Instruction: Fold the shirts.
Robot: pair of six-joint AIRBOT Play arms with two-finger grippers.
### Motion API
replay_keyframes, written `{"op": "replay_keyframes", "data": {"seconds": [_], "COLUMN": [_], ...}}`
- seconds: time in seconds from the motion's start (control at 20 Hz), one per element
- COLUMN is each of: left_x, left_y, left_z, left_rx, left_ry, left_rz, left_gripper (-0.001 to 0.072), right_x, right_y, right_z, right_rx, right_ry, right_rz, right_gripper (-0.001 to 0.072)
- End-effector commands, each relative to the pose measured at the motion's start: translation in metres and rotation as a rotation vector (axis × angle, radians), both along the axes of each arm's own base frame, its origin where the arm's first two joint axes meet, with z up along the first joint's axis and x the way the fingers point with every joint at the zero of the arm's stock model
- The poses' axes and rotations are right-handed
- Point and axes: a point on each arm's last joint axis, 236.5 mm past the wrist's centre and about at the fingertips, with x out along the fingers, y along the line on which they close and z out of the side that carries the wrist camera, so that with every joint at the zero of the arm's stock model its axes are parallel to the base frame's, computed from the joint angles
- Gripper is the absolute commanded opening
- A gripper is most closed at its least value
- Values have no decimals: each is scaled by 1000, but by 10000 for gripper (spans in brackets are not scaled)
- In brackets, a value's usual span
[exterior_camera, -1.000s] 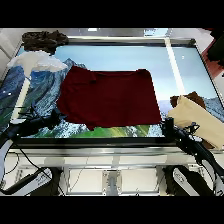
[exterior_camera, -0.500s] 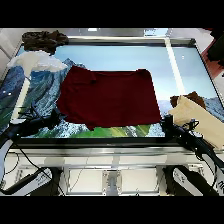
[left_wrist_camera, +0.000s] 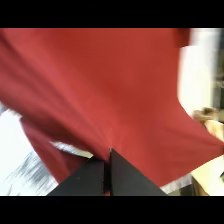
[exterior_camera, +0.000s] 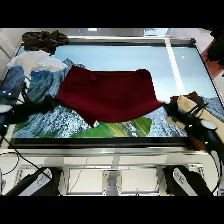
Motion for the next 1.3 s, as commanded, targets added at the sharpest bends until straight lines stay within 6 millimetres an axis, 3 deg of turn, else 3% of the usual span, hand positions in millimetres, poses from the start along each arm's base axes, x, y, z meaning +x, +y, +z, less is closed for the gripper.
{"op": "replay_keyframes", "data": {"seconds": [0.0,0.2,0.35,0.45,0.55,0.65,0.8,0.9,1.05,1.15,1.25], "left_x": [-11,-58,-93,-110,-111,-91,-36,7,75,108,131], "left_y": [-15,-27,-2,30,51,49,40,30,16,34,55], "left_z": [127,289,393,434,438,410,342,286,169,78,0], "left_rx": [105,288,418,513,594,592,508,473,516,601,636], "left_ry": [-300,-721,-972,-1033,-997,-897,-673,-526,-279,-61,104], "left_rz": [-103,-35,229,422,499,427,248,131,-22,-30,-10], "left_gripper": [8,9,8,8,8,8,8,8,8,8,8], "right_x": [-22,-85,-127,-139,-131,-105,-57,-14,55,94,123], "right_y": [6,-8,-24,-45,-52,-40,-35,-33,-18,-22,-27], "right_z": [120,270,351,380,396,398,363,310,197,119,60], "right_rx": [-219,-513,-791,-935,-923,-752,-502,-444,-503,-543,-513], "right_ry": [-259,-540,-634,-610,-621,-683,-648,-514,-252,-66,51], "right_rz": [155,4,-184,-290,-292,-170,73,190,345,353,326], "right_gripper": [26,25,25,24,24,24,25,25,25,25,25]}}
